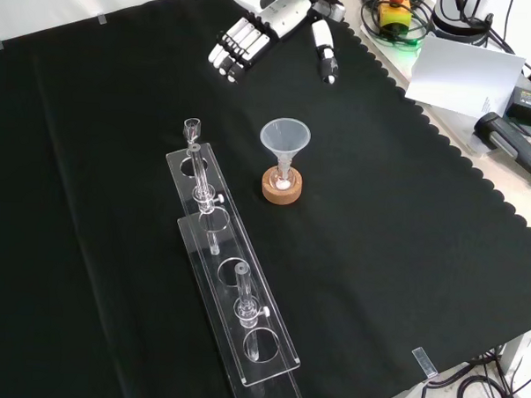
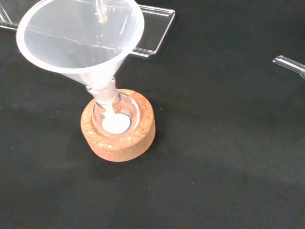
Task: Remove the funnel from the round-bottom flask.
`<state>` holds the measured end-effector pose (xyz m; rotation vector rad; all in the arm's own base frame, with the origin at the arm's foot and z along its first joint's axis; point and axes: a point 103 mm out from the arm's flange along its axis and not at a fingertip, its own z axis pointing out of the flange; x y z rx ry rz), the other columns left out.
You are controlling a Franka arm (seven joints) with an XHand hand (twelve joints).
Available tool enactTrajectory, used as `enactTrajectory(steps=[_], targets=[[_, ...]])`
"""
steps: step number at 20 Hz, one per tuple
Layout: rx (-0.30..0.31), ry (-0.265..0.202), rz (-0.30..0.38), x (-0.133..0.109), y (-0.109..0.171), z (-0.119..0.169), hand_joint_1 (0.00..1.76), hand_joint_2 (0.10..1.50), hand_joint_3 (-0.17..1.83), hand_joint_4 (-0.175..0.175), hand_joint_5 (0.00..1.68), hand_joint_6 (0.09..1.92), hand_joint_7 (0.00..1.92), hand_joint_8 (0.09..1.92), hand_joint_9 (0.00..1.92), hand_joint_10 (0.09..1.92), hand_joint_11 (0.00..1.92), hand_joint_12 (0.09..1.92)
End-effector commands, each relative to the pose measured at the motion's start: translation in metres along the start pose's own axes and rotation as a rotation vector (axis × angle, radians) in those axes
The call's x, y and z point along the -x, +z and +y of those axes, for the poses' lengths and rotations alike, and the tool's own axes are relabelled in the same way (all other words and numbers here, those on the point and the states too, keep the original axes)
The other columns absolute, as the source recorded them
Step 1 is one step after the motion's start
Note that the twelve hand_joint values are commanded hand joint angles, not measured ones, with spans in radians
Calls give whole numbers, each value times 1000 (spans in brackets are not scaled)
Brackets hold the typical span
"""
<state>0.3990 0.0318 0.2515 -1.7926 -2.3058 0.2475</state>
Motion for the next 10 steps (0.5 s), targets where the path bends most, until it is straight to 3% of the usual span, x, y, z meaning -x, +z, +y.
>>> enactTrajectory(steps=[1, 10], targets=[[20, -20, -3, -20, -5, -2, 221, 575, -4, -38, 0, 87, 0, 87, 0, 87, 0, 87], [-7, -24, -14, -41, 2, 0, 215, 564, -8, -60, 0, 87, 0, 87, 0, 87, 0, 87]])
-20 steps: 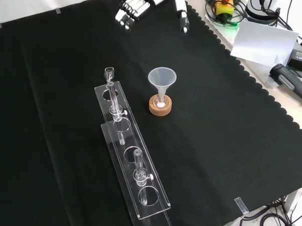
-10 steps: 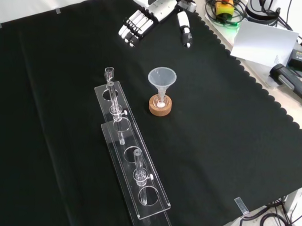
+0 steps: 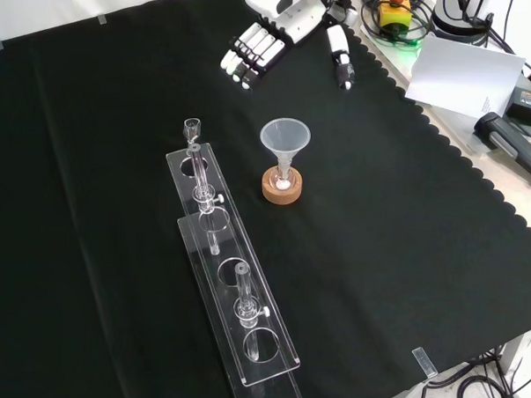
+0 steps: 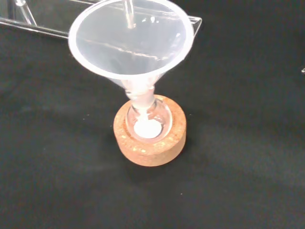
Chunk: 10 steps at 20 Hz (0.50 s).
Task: Remove the funnel from the round-bottom flask.
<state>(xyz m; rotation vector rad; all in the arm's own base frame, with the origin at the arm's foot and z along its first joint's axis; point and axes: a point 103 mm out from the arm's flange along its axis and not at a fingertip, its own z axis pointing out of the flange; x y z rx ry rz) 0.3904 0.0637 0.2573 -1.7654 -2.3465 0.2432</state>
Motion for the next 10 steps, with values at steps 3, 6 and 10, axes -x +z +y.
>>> enactTrajectory(steps=[3, 6, 10], targets=[[-31, -3, -21, -14, 13, 5, 212, 563, -8, -61, 0, 87, 0, 87, 0, 87, 0, 87], [-34, -8, -33, -19, 19, 10, 213, 564, -8, -60, 0, 87, 0, 87, 0, 87, 0, 87], [-39, 9, -43, -25, 25, 19, 221, 569, -5, -60, 0, 87, 0, 87, 0, 87, 0, 87]])
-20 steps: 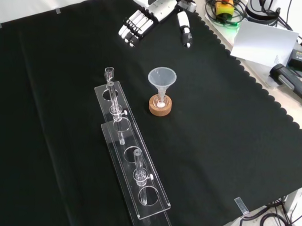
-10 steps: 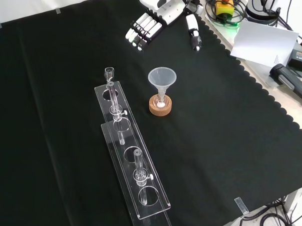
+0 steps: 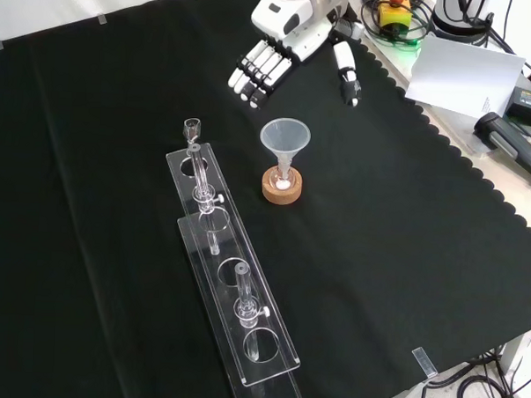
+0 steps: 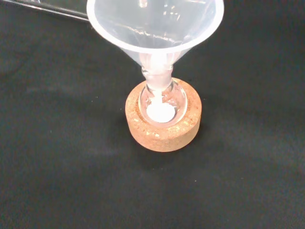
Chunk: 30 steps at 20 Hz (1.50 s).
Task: Remove the funnel from the round-bottom flask.
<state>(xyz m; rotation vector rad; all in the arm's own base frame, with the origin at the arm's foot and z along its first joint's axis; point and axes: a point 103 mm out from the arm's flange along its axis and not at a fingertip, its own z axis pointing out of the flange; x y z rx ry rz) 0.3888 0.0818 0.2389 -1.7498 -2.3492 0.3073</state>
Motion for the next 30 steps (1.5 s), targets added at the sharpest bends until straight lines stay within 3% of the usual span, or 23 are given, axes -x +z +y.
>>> enactTrajectory(steps=[1, 12, 30], targets=[[-5, 15, -19, -10, 8, 13, 222, 569, -5, -60, 0, 87, 0, 87, 0, 87, 0, 87], [-38, 5, -27, -19, 29, 28, 299, 606, 12, -82, 0, 87, 0, 87, 0, 87, 0, 87], [-49, 56, -87, -11, 47, 43, 321, 611, 12, -121, 0, 87, 0, 87, 0, 87, 0, 87]])
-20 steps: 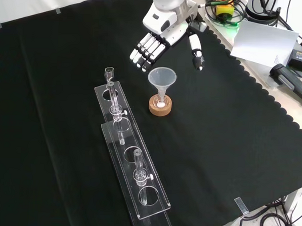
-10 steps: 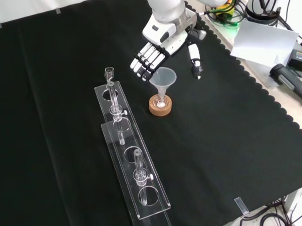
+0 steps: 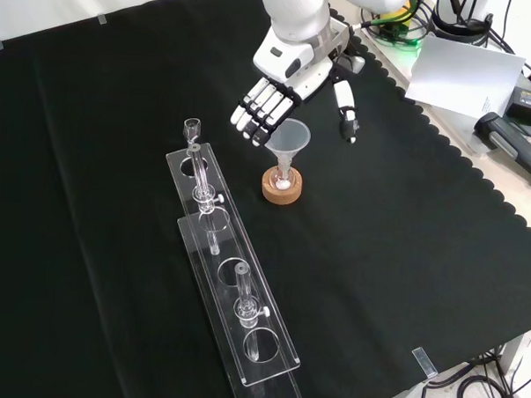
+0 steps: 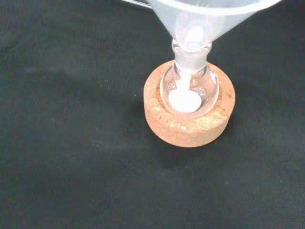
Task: Remove the funnel from the round-bottom flask.
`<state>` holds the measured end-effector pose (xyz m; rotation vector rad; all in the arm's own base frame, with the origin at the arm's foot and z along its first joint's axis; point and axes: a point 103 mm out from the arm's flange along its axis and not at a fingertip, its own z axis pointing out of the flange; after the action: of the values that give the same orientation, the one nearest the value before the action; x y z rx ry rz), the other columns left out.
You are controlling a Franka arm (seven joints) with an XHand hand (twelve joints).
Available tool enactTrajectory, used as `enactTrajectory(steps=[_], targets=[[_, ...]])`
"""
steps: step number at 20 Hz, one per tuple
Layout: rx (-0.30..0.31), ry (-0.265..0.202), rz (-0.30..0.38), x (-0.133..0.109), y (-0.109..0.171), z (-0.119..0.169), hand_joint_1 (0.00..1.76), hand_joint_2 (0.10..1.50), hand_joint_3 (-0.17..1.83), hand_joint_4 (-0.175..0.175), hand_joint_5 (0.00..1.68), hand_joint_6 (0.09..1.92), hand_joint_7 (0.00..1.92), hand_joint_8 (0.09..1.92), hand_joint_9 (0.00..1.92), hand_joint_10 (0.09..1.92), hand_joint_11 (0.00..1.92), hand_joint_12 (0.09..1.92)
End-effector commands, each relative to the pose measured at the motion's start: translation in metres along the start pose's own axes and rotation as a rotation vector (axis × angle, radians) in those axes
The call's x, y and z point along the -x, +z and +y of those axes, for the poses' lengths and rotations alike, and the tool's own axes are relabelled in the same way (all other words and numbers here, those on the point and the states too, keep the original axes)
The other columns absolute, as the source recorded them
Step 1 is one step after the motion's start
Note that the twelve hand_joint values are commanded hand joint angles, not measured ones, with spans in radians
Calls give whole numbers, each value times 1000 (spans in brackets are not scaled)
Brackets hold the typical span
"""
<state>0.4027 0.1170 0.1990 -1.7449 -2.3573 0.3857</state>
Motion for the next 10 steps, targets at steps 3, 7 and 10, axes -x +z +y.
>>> enactTrajectory(steps=[3, 7, 10], targets=[[-11, 68, -45, 21, 14, 11, 333, 614, 12, -140, 0, 87, 2, 87, 0, 87, 0, 87], [-6, 88, -32, 26, 8, 9, 334, 616, 12, -164, 0, 87, 31, 87, 0, 87, 0, 87], [8, 101, -39, 28, 2, 7, 338, 618, 12, -174, 0, 87, 49, 87, 0, 87, 0, 87]])
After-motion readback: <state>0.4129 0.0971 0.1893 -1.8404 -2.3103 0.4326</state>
